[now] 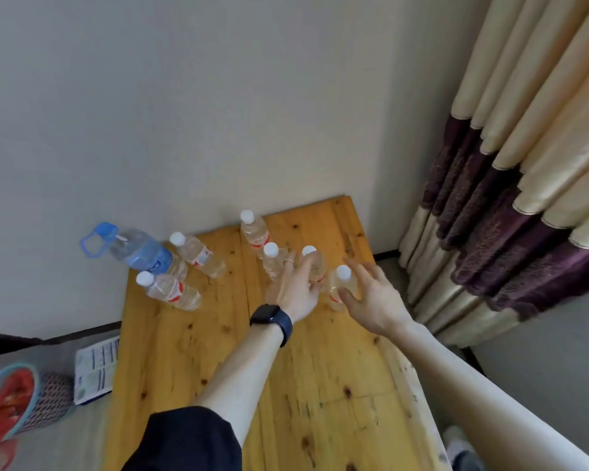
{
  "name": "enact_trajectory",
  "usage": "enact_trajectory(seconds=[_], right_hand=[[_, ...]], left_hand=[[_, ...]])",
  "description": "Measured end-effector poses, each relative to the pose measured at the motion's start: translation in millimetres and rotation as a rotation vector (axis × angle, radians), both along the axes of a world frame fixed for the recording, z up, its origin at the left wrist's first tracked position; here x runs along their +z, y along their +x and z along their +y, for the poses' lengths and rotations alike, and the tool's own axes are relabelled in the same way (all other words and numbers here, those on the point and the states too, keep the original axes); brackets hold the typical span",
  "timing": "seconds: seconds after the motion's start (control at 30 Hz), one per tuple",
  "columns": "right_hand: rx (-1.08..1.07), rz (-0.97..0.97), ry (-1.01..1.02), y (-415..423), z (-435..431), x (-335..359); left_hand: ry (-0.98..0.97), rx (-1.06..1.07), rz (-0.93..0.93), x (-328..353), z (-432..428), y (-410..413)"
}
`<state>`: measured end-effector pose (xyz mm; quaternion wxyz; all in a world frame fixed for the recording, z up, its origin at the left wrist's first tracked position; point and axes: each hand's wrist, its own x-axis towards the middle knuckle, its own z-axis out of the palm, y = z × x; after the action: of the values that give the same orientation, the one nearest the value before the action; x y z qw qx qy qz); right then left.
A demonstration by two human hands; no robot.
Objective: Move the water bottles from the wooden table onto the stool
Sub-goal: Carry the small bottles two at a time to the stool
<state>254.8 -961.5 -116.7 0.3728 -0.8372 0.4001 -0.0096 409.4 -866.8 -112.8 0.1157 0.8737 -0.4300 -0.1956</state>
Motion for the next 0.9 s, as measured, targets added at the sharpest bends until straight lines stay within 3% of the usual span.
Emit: enact_trajectory(seconds=[0.17,0.33,0.6,0.9], right_hand=[[0.049,0.016,0.001,13.8,-1.8,-38.8],[-0.06,-0.044,-0.006,0.5,14.6,-47.8],[-0.12,-0.103,0.019,-52.3,73.2,-50.9],[-0.051,0.108,0.023,-94.0,159.9,-23.7]], left_hand=[[0.123,-0.099,-0.155,-27.8,-29.8,11.3],[0.086,-0.092,-0.252,-29.7,-16.0,6.5],[-0.026,-0.061,-0.093,-42.1,96.5,-23.7],[-0.061,-0.142,-0.091,-47.8,228.7,-63.0]])
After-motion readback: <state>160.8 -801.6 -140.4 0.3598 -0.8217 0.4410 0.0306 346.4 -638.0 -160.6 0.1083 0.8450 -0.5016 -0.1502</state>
